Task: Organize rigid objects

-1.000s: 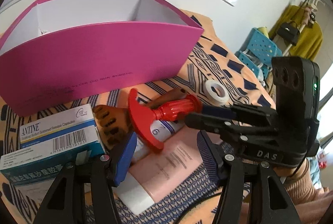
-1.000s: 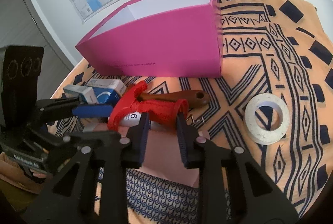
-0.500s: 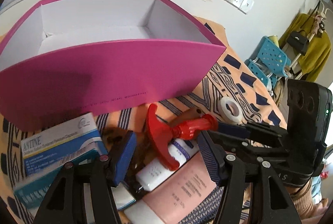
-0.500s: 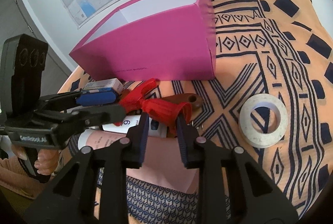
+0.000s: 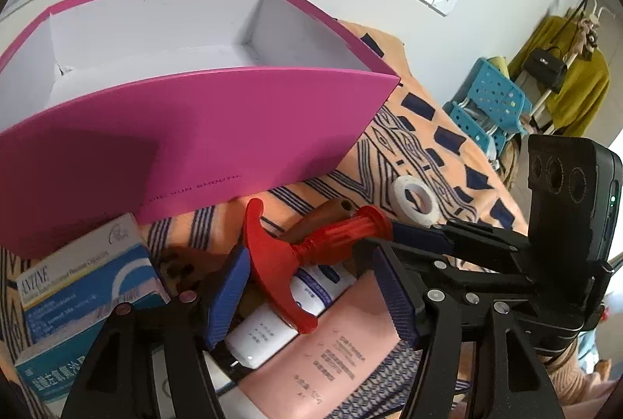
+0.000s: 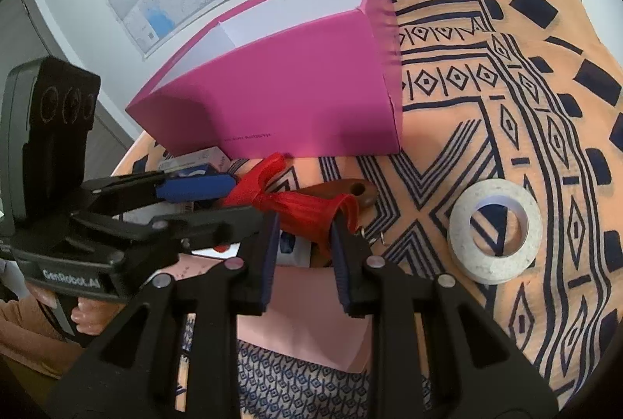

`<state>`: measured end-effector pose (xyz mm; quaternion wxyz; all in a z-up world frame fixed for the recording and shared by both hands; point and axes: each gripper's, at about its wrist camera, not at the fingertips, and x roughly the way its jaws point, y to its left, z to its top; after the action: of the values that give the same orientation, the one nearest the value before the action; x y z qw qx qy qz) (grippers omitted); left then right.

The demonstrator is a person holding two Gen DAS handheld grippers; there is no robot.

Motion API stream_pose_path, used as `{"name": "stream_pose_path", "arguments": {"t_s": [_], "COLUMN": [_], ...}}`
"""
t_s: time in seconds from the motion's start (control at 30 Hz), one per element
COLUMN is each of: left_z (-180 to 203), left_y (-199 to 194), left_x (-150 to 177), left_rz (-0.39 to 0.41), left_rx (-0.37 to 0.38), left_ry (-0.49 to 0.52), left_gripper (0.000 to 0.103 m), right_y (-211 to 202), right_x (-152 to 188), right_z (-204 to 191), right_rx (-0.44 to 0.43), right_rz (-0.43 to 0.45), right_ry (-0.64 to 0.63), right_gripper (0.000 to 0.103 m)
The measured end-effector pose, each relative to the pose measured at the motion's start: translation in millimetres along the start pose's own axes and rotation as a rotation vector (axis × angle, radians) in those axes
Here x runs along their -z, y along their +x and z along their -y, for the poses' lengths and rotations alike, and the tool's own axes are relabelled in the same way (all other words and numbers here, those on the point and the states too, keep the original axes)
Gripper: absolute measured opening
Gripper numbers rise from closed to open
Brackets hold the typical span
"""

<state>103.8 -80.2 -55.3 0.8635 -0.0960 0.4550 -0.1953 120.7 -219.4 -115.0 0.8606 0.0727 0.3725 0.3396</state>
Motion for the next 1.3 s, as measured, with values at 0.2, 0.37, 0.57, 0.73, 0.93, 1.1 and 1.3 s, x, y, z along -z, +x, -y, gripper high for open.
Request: {"name": "stream_pose_path", "arguments": {"t_s": [0.2, 0.37, 0.57, 0.73, 0.93, 1.1, 1.3], "left_z": [0.2, 1.5, 6.0, 10.5, 19.3, 24.2, 26.8], "left_y": [-7.0, -19.5, -39.5, -60.0, -87.0, -102.0, -107.8], "left_x": [1.3, 1.6, -2.6, -7.1, -15.8, -26.1, -47.3], "left_rz": [0.022, 0.048, 0.108, 0.164, 0.247, 0.298, 0.334], "left_rx": [0.021, 0.029, 0.039, 0.038, 0.02, 0.005, -0.024], "left_ry": [-0.026, -0.029, -0.03, -0.017, 0.004, 0.031, 0.063], "left_gripper": [0.066, 0.066, 0.066, 0.066, 0.066, 0.066, 0.066], "right_y": [-9.5, -17.4, -31.8, -45.5, -57.8, -65.0, -67.5], "right_x": [-2.8, -5.8, -13.3, -22.8, -37.1, -50.9, -73.9], "right_z": [-3.3, -8.4, -19.7, -30.7, -43.2, -51.7, -51.8], "right_rx": [-0.003, -0.013, -0.017, -0.025, -0.044, -0.052, -0.068], "right_rz": [0.028, 0.047, 0.085, 0.122, 0.165, 0.203, 0.234], "right_ry": [-0.002, -0.01, -0.04, -0.077, -0.122, -0.161, -0.175], "right_gripper": [0.028, 0.028, 0.028, 0.028, 0.028, 0.028, 0.028]}}
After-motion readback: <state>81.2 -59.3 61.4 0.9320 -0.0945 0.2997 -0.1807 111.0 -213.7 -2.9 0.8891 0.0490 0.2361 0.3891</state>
